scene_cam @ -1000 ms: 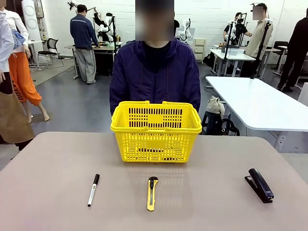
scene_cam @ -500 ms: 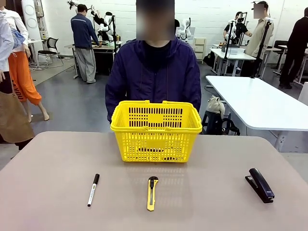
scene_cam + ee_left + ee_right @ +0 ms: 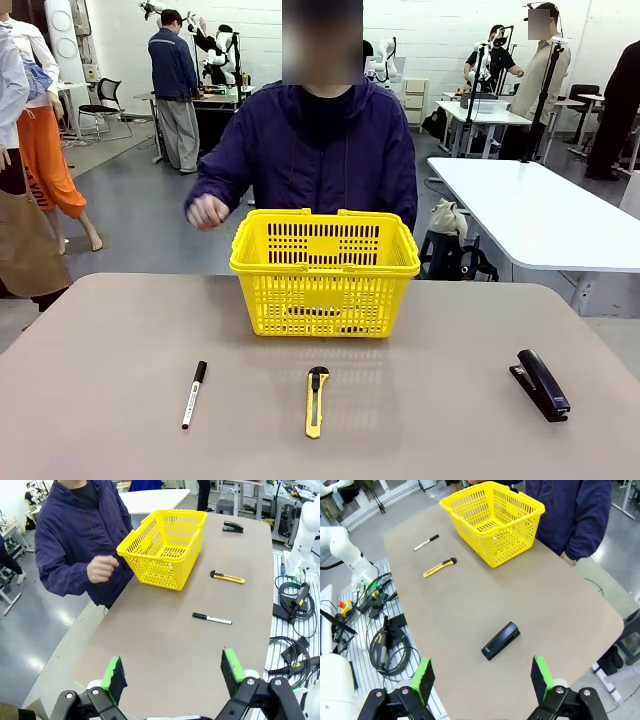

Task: Place the items the person wants into the basket.
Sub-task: Pick up the item the person points to and place it in the Market Basket.

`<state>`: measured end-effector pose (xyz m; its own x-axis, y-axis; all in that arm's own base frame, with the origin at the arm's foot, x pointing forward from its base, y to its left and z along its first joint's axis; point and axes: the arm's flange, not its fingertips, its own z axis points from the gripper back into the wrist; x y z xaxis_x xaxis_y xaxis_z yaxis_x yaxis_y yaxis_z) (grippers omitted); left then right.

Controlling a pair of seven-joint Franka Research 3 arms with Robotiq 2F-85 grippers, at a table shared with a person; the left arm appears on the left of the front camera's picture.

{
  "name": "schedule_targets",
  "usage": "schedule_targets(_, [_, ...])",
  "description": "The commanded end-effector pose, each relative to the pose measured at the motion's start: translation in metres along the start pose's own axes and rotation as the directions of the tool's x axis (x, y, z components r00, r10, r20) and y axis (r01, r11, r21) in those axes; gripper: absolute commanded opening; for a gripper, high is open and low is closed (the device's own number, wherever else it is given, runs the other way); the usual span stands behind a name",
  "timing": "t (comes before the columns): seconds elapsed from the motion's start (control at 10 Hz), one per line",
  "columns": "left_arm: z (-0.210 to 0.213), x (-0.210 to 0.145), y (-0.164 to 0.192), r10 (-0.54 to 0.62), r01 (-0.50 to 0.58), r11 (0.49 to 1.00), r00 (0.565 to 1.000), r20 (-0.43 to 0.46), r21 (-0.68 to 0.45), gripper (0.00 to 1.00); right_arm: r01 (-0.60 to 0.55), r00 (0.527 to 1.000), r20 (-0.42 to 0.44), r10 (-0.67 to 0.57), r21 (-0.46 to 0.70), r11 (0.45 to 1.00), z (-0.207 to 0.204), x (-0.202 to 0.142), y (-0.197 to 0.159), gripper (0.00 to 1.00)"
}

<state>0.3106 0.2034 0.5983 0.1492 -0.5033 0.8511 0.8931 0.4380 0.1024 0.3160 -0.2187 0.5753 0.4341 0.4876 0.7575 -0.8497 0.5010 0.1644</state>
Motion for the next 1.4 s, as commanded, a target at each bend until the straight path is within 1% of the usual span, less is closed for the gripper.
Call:
schedule_targets(0.0, [0.001, 0.001, 0.002, -0.026, 0.026, 1.000, 0.999, 0.022, 0.002, 1.00, -0.014, 0.999, 0.030, 0.014, 0.006, 1.000, -0.001, 0.001, -0.001, 1.00])
schedule_targets(0.7, [0.001, 0.001, 0.002, -0.026, 0.026, 1.000, 0.999, 0.022, 0.002, 1.00, -0.014, 0.999, 0.030, 0.014, 0.006, 1.000, -0.001, 0.001, -0.001, 1.00])
schedule_targets(0.8, [0.000, 0.002, 0.001, 0.000, 0.000, 1.000, 1.000, 0.007, 0.002, 1.00, -0.014, 0.999, 0.030, 0.014, 0.006, 1.000, -0.001, 0.001, -0.001, 1.00])
schedule_targets(0.9, [-0.034, 0.029, 0.000, 0.034, -0.038, 0.999, 0.987, -0.158, -0.021, 1.00, -0.014, 0.999, 0.030, 0.014, 0.006, 1.000, -0.001, 0.001, -0.001, 1.00])
schedule_targets(1.0, [-0.072, 0.049, -0.009, 0.074, -0.090, 0.995, 0.943, -0.325, -0.034, 1.00, -0.014, 0.999, 0.030, 0.014, 0.006, 1.000, -0.001, 0.001, -0.001, 1.00])
schedule_targets(1.1, [-0.116, 0.069, -0.019, 0.097, -0.151, 0.985, 0.889, -0.447, -0.085, 1.00, -0.014, 0.999, 0.030, 0.014, 0.006, 1.000, -0.001, 0.001, -0.001, 1.00])
schedule_targets(1.2, [-0.154, 0.085, -0.027, 0.134, -0.215, 0.973, 0.818, -0.559, -0.080, 1.00, -0.014, 0.999, 0.030, 0.014, 0.006, 1.000, -0.001, 0.001, -0.001, 1.00])
schedule_targets(1.3, [-0.193, 0.092, -0.048, 0.173, -0.249, 0.968, 0.733, -0.657, -0.024, 1.00, -0.014, 0.999, 0.030, 0.014, 0.006, 1.000, -0.001, 0.001, -0.001, 1.00])
